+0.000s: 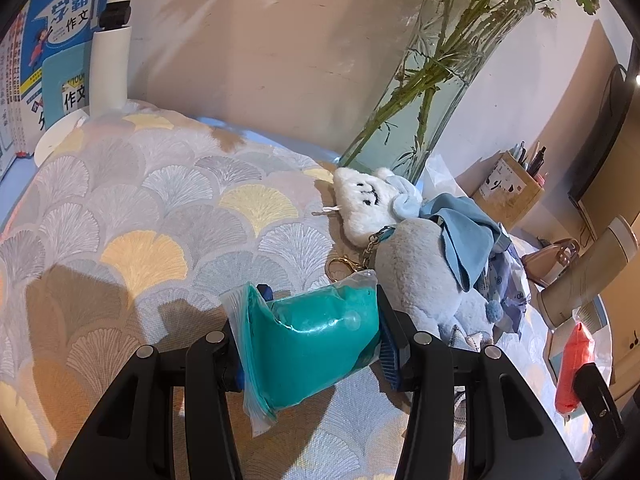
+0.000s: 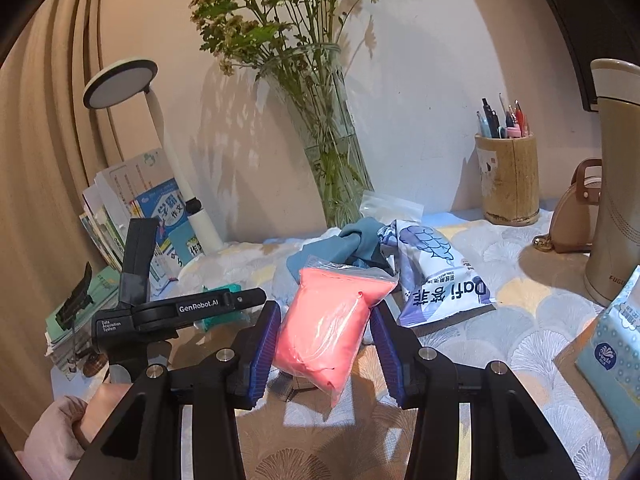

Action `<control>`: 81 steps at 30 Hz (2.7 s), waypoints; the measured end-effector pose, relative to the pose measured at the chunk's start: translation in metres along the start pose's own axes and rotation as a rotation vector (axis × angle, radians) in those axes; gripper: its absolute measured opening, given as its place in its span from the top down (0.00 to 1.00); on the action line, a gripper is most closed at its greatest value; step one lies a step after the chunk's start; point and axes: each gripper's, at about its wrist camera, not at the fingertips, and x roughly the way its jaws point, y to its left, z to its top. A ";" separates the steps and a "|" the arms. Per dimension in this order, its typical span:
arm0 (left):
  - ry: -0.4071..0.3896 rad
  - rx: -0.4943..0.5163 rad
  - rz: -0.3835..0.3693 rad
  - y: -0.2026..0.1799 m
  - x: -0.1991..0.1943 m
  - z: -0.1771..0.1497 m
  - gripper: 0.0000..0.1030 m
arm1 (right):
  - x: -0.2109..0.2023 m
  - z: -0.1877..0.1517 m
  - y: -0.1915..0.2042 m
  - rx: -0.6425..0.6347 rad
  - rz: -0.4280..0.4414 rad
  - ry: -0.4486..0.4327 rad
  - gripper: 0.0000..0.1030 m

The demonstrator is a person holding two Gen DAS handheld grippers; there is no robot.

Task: Organize soft objects
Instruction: 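Carry the teal and pink pouches to the glass tray and release both, then move both open tools back toward the bed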

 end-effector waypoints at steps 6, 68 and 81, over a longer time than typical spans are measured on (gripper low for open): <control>-0.014 0.013 0.018 -0.002 -0.002 -0.001 0.56 | -0.002 -0.001 0.004 -0.021 -0.056 -0.011 0.56; 0.105 0.661 -0.438 -0.458 -0.025 -0.060 0.17 | -0.205 0.137 -0.306 0.379 -0.405 -0.015 0.17; -0.021 0.516 -0.200 -0.328 -0.072 0.015 0.17 | -0.173 0.176 -0.170 0.224 -0.259 -0.104 0.08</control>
